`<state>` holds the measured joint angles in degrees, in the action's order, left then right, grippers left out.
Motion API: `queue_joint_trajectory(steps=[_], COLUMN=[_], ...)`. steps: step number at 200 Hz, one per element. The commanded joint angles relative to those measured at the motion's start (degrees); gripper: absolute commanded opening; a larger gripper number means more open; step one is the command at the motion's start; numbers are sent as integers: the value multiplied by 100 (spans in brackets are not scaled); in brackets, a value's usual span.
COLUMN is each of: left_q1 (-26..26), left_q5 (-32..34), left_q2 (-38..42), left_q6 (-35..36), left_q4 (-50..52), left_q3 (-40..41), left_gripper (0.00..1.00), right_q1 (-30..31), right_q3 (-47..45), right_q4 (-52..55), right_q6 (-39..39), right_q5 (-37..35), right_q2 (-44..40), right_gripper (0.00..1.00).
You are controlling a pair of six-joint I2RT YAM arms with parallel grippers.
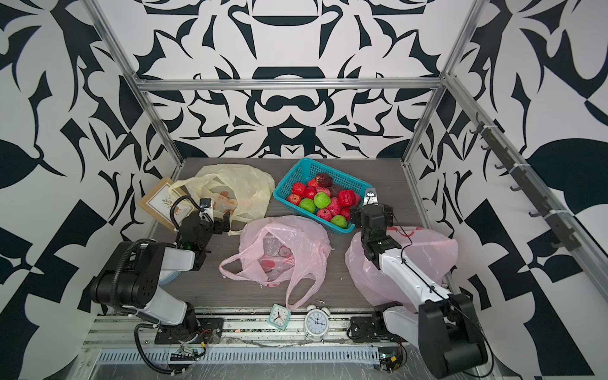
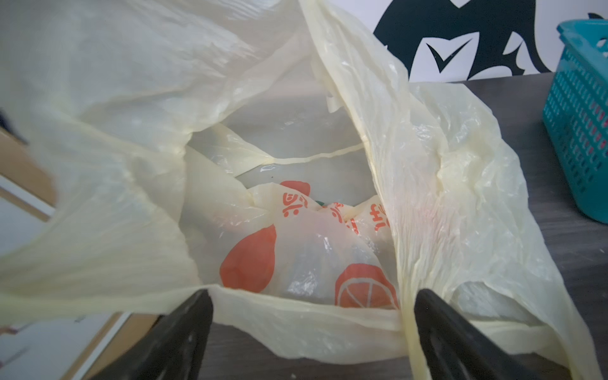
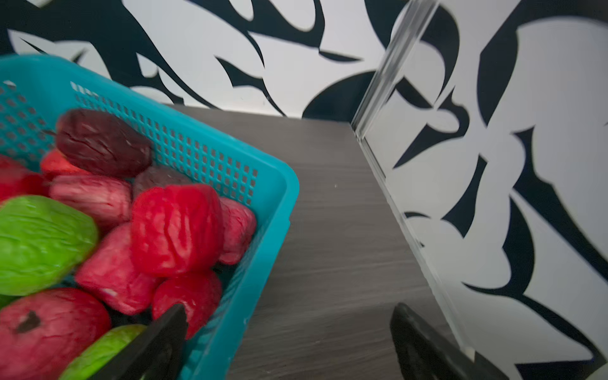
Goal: Untie the knot of a plastic bag & take out the apple
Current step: Reset both arms
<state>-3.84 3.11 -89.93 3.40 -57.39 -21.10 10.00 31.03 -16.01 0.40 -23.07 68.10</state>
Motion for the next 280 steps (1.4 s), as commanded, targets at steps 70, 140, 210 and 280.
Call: queue_joint_trajectory(steps=[70,140,210,280], left_q1=[44,41,41,41], left_q5=[-329,-338,-357,-404], left_q2=[43,38,42,43], left_q6=[-75,-72,-72,-52], left_q4=[307,305,282,297], left_q3=[66,67,83,72], left_gripper=[99,99,99,99], right_q1=[-301,-501,-671,-678], right_q3=[-799,508,-804,-1191], right_q4=[-3337,-996,-3081,-2599], right_q6=[-255,-344,21,56], right_q5=[422,901,1919,1804], right_q2=[1000,1492,899,360], right_gripper=[99,99,99,99])
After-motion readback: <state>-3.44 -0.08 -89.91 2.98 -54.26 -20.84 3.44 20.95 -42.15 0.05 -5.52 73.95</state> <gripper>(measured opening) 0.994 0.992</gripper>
